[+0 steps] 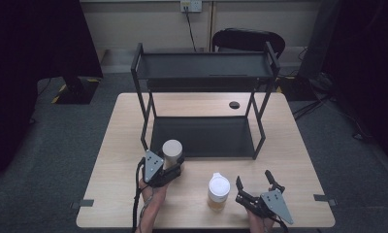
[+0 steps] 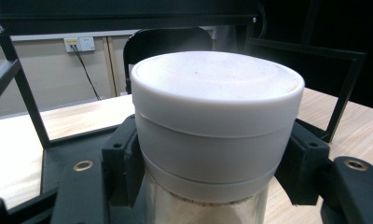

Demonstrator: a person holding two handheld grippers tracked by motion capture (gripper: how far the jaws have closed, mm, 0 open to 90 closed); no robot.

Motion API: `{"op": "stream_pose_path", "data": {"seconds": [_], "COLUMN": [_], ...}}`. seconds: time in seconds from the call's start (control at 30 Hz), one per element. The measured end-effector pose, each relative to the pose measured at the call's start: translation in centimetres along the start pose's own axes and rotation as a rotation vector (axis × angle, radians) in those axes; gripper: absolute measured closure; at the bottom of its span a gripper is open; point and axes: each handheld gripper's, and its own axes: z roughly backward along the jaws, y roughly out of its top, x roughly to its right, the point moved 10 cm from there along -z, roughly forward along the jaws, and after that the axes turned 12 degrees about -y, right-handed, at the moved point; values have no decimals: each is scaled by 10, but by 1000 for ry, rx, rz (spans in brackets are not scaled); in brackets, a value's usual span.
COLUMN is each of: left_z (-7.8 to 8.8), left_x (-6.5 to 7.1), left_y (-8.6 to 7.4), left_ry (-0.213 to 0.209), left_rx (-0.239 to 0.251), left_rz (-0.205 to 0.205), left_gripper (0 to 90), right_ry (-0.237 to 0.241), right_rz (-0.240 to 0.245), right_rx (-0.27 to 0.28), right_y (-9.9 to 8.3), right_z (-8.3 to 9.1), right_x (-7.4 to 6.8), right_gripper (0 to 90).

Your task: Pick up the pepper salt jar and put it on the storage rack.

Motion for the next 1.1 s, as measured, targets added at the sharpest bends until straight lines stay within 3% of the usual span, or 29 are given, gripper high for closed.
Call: {"op": "stream_pose_path", "data": {"seconds": [0.4, 0.57, 1.1], "left_z": [5, 11, 18], "left_x": [0, 0, 1], "left_y": [10, 21, 56], "left_ry": [-11, -32, -50], "left_rx": [14, 35, 55], "left_rz": [-20, -8, -45], "left_gripper": [349, 349, 349], "right_ry": [-1, -1, -1], "right_rz": [-1, -1, -1], "right_rx": [0, 0, 0], "right_y": [0, 0, 0], "right_z": [0, 0, 0], "right_x": [0, 0, 0], "right_gripper": [8, 8, 8]}}
